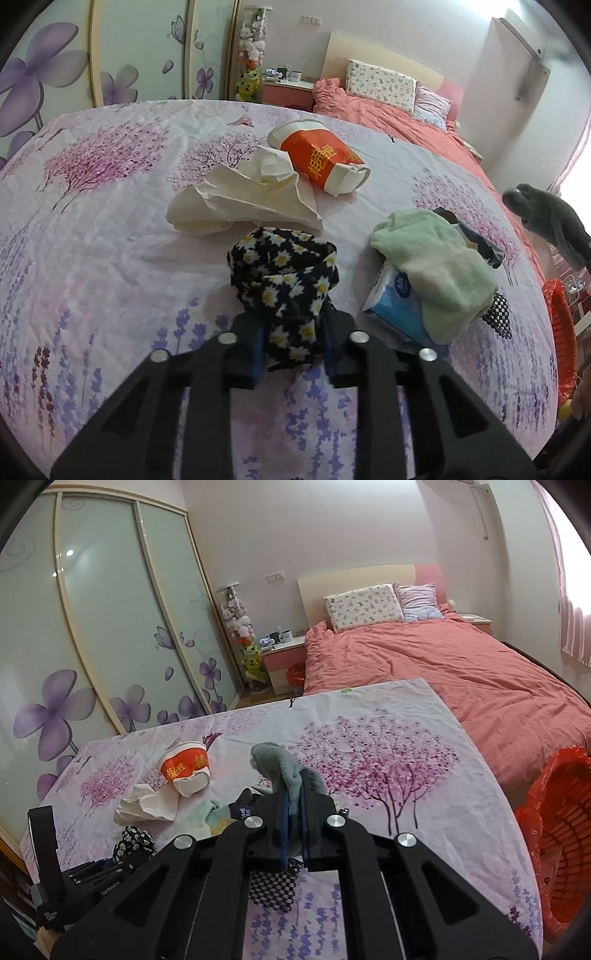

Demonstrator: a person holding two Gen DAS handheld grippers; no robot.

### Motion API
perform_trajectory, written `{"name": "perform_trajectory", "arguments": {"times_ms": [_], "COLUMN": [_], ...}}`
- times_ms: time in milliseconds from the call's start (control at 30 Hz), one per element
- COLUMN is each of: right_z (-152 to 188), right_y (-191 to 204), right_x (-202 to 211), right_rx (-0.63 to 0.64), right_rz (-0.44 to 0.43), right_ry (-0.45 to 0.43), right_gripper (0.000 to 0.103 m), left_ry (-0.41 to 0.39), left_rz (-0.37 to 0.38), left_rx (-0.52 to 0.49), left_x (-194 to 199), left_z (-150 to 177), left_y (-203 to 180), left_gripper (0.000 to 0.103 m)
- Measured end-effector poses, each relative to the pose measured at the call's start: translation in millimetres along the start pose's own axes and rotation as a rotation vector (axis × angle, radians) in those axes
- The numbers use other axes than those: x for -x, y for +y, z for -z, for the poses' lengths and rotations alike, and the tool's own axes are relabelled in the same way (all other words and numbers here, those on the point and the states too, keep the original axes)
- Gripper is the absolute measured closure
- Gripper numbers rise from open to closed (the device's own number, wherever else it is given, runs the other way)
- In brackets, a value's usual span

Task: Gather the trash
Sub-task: 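Grasp the black floral cloth with the left gripper while the right grasps the grey cloth, then carry both cloths to the orange basket and open both grippers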

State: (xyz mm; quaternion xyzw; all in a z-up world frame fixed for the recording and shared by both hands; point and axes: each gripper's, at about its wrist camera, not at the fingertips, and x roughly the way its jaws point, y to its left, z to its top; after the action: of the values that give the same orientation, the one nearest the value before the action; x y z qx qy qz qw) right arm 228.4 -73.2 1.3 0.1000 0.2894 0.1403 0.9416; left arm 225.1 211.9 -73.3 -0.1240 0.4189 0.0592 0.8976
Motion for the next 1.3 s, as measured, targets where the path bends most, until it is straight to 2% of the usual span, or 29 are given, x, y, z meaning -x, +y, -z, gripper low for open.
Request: {"name": "perform_trajectory", "arguments": {"times_ms": [67, 300, 600, 900, 1300], "right_z": [0.4, -2.9, -3.0, 4.4, 17.4], "right_y": [-2.6, -13.4, -30.8, -59.9, -105.2], "right_x": [3.8, 22.7, 46.0, 81.2, 128.0], "right_rx": [-0.004, -0.012, -0.035, -0.070, -0.144], "right_rz": [-0.001, 0.005, 0.032, 0.112, 0.262], "right_ry": [-0.005, -0.035, -0.068, -0.141, -0.261], "right_gripper": [0.098, 0.098, 0.098, 0.098, 0.098], "left_ry": [-0.005, -0.055, -0.115, -0.129, -0.109], "left_rz": [0.008, 0.038, 0.094, 0.217, 0.403], "left_rx": [-0.006, -0.046, -0.118, -0.198, -0.337], "left_x": [3.8, 30.6, 69.3, 91.0, 100.7], "left_z": [0.4, -4.0, -10.7, -1.8, 21.5], "left_y": [-0.7, -15.2, -61.1, -127.0, -239.2], "left_gripper": [0.085, 0.086, 0.086, 0.086, 0.086]}}
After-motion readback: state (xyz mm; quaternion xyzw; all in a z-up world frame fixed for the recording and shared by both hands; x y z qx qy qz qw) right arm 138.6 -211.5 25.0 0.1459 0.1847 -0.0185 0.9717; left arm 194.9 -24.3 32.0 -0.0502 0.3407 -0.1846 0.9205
